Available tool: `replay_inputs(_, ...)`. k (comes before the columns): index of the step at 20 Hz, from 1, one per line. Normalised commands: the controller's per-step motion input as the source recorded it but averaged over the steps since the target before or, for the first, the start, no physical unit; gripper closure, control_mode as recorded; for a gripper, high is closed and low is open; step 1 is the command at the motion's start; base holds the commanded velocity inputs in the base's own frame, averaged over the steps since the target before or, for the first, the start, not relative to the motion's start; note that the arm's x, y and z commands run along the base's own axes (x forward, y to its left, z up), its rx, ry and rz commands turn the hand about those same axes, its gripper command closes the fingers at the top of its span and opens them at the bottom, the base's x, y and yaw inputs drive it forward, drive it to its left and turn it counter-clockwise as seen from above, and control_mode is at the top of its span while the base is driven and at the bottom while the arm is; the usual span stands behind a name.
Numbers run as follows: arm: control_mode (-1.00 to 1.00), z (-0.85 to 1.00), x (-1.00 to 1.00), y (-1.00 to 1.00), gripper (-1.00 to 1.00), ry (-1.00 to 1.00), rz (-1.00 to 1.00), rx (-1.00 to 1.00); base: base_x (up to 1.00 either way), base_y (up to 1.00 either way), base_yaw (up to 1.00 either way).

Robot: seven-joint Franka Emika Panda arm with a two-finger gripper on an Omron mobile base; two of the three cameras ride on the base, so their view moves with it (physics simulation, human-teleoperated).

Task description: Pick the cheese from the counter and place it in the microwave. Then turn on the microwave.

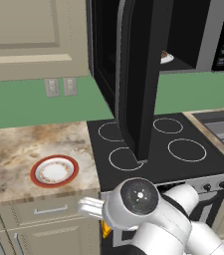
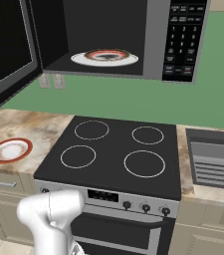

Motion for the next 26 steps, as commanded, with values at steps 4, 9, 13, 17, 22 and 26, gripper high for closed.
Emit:
replay_inputs(4, -1.00, 0.29, -0.15, -0.32, 1.00, 0.00, 0.03, 0.00, 0.00, 0.00, 0.00)
replay_inputs(9, -1.00, 0.29, -0.10, -0.32, 1.00, 0.00, 0.03, 0.00, 0.00, 0.00, 0.00)
replay_inputs(13, -1.00, 0.27, -0.09, -0.31, 1.00, 0.00, 0.03, 0.00, 0.00, 0.00, 0.00)
replay_inputs(17, -1.00, 0.29, -0.08, -0.29, 1.00, 0.00, 0.03, 0.00, 0.00, 0.00, 0.00)
replay_inputs(22, -1.00, 0.29, -0.06, -0.29, 1.00, 0.00, 0.06, 0.00, 0.00, 0.00, 0.00)
replay_inputs(26, -1.00, 0.28, 0.00, -0.27, 1.00, 0.00, 0.08, 0.00, 0.00, 0.00, 0.00)
